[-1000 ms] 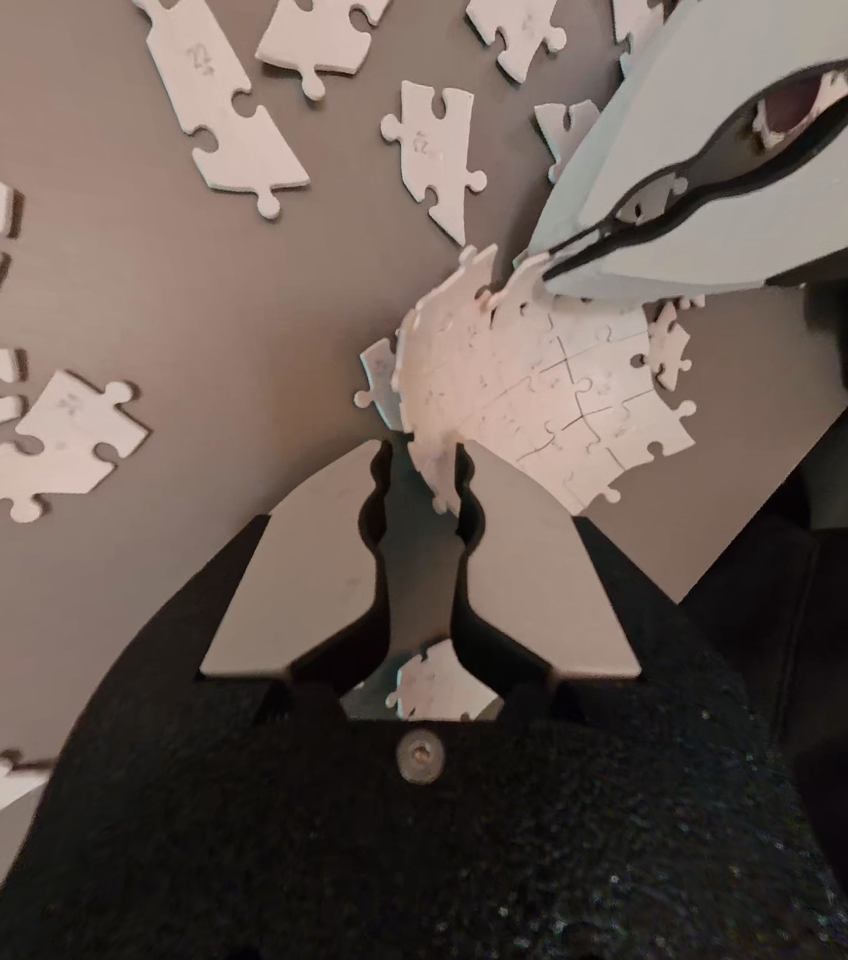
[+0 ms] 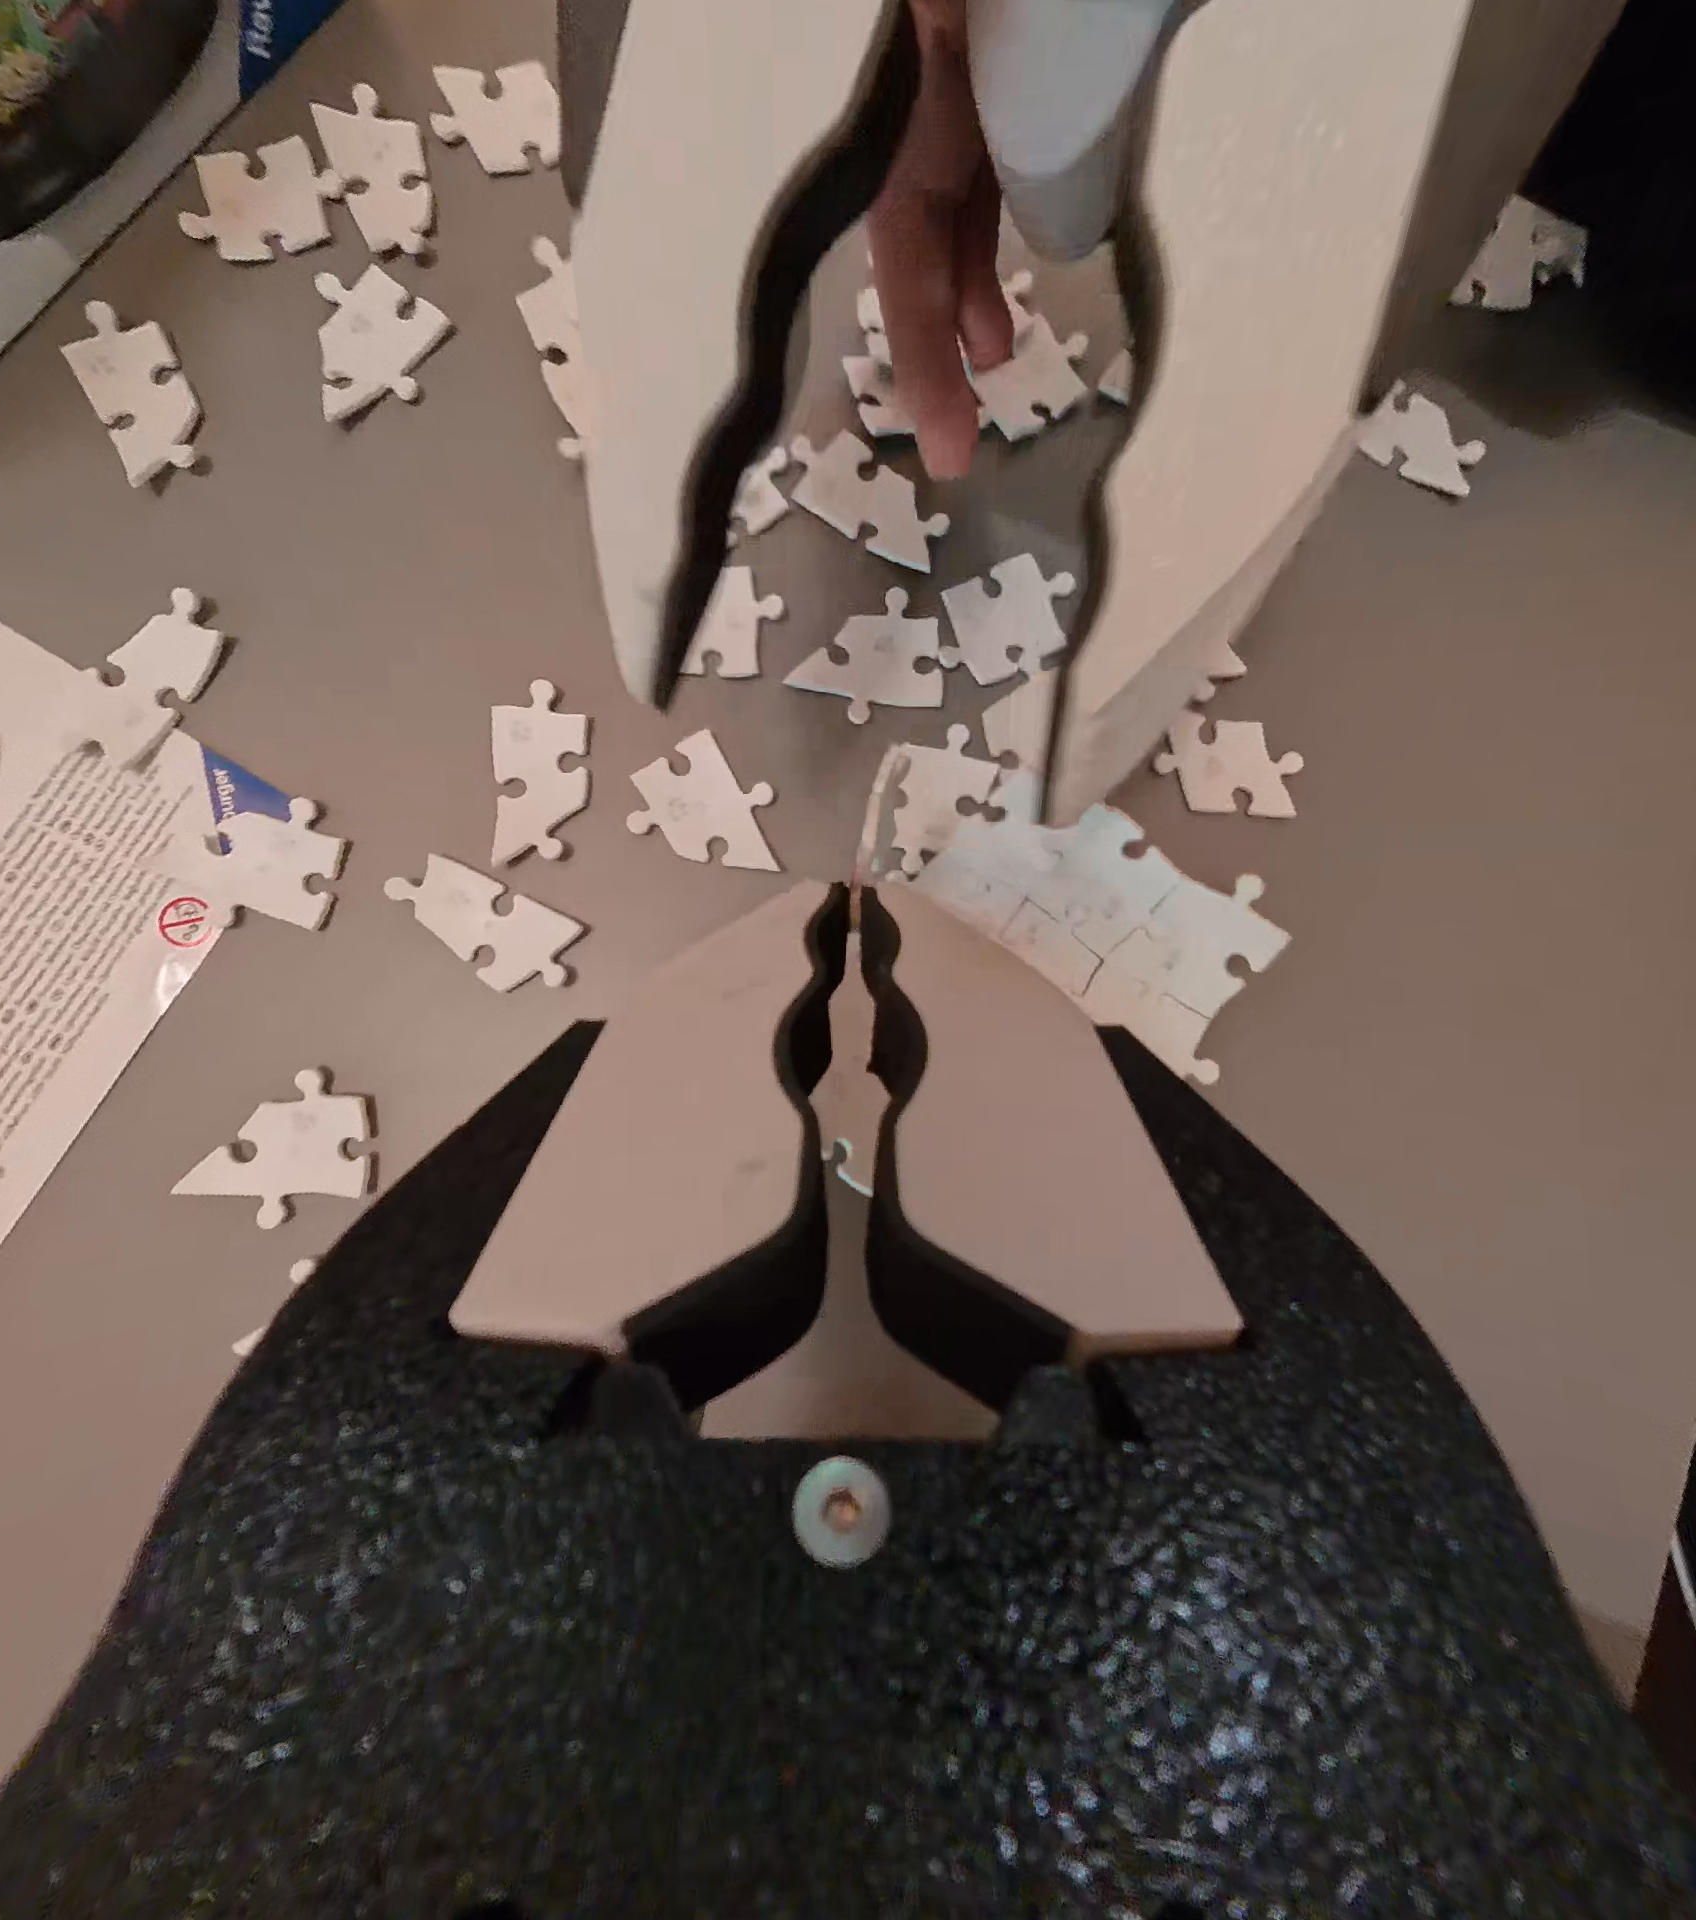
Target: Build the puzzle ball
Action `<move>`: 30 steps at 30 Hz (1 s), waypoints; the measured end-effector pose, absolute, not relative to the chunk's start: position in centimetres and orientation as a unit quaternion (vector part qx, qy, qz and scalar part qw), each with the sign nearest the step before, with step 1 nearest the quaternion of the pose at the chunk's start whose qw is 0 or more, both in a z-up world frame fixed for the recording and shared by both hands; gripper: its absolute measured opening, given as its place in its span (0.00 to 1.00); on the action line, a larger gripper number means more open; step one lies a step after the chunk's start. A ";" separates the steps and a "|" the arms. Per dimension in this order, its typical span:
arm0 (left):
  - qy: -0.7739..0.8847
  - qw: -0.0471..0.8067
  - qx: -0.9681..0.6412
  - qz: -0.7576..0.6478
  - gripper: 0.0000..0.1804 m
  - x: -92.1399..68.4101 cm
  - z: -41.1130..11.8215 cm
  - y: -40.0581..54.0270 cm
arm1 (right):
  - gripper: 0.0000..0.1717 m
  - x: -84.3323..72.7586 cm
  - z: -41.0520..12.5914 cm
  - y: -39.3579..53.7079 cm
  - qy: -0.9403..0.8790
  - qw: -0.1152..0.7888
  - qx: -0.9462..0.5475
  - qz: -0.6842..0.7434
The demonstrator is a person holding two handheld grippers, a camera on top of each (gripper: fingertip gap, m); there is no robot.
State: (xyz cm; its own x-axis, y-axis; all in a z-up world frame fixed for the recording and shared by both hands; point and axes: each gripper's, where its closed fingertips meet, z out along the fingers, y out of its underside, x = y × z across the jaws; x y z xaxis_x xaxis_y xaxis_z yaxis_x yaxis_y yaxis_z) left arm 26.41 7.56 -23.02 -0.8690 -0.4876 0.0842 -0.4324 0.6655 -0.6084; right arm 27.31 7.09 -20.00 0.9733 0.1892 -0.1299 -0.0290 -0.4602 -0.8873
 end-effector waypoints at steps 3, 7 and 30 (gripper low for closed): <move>0.892 0.041 -0.269 -0.361 0.01 26.5 -21.9 7.5 | 0.30 28.0 -17.9 6.9 -0.076 0.557 -0.821 0.101; 0.859 0.027 -0.301 -0.414 0.01 26.5 -20.3 7.6 | 0.21 28.0 -13.4 6.5 -0.110 0.647 -0.747 0.108; 0.873 0.032 -0.334 -0.354 0.07 27.5 -22.8 9.1 | 0.01 27.6 -23.1 5.3 -0.086 0.405 -0.905 0.102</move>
